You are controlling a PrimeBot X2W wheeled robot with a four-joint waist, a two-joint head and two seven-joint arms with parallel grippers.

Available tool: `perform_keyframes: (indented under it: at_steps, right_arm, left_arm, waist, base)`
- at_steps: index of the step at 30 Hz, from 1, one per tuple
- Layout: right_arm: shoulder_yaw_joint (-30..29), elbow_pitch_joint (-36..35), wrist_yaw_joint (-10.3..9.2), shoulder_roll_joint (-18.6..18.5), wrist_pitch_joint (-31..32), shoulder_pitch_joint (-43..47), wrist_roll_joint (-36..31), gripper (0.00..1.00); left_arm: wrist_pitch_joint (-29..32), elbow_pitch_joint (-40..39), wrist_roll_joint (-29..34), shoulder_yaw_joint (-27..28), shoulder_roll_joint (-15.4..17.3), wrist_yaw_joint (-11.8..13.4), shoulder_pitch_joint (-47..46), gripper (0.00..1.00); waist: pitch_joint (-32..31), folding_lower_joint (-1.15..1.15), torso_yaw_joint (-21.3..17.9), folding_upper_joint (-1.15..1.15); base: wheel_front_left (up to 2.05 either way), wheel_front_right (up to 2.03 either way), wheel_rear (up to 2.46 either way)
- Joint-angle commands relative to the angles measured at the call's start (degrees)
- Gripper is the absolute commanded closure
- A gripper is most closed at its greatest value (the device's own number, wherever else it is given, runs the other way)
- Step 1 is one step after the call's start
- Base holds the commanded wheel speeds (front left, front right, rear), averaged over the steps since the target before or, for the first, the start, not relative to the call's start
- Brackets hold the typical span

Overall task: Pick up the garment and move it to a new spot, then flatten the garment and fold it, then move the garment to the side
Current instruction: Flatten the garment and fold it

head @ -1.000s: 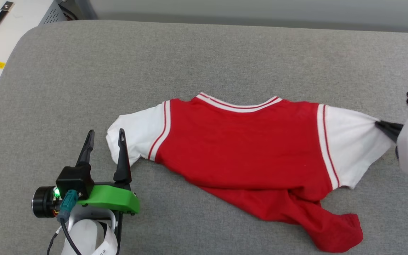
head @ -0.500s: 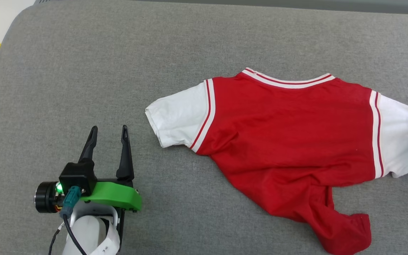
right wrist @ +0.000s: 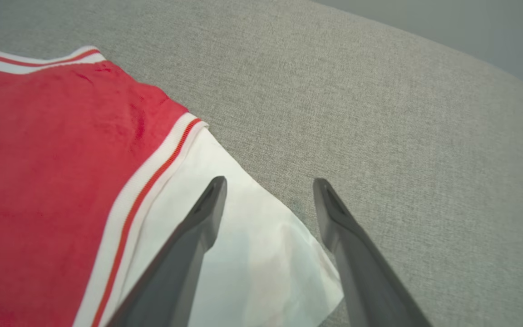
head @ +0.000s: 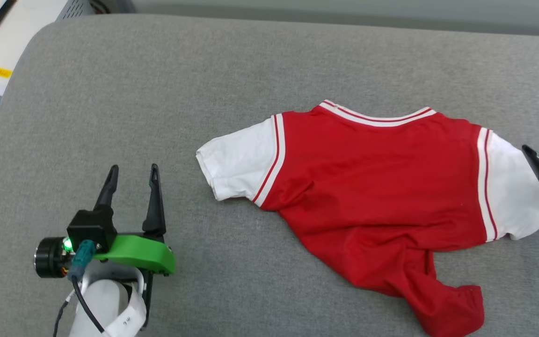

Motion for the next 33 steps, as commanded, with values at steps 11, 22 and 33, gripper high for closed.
perform_keyframes:
  at_steps: [11, 22, 33]
  right_arm:
    - [-10.68, -7.33, -0.04, 5.18, -19.51, 5.91, -9.58, 0.0]
    - [-32.61, -29.6, -0.04, 17.54, -19.61, 27.33, -23.56, 0.0]
    - [-35.89, -36.48, -0.04, 21.58, -16.77, 31.08, -26.84, 0.0]
  left_arm:
    - [2.28, 9.19, -3.22, -4.66, 9.1, -3.61, -17.49, 0.0]
    - [37.68, 13.06, -27.93, -29.29, 22.68, -3.7, -35.88, 0.0]
    - [57.73, 13.55, -41.92, -43.58, 29.15, -3.71, -42.43, 0.0]
  waist:
    - [-4.2, 0.0, -5.53, 0.0]
    - [-1.85, 0.0, -8.01, 0.0]
    - [1.63, 0.0, -9.67, 0.0]
  base:
    - [0.0, 0.0, 0.0]
    - [0.0, 0.0, 0.0]
    - [0.0, 0.0, 0.0]
